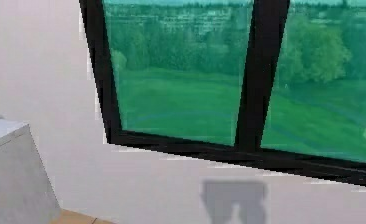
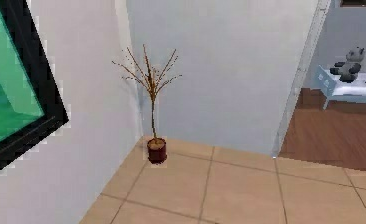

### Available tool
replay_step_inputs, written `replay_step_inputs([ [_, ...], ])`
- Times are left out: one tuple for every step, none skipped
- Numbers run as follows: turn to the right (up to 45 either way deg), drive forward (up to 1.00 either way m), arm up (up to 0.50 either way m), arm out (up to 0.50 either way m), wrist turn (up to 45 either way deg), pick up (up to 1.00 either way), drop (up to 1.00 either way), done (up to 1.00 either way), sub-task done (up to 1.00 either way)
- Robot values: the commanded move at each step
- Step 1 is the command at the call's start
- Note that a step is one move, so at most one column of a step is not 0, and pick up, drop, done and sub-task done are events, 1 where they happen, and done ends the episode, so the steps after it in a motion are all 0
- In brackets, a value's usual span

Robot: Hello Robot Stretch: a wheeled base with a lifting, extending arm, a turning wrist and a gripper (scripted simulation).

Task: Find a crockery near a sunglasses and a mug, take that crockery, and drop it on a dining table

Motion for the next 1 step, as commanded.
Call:
replay_step_inputs([
  [-45.0, 0.0, 0.0, 0.0, 0.0, 0.0, 0.0, 0.0, 0.0],
])
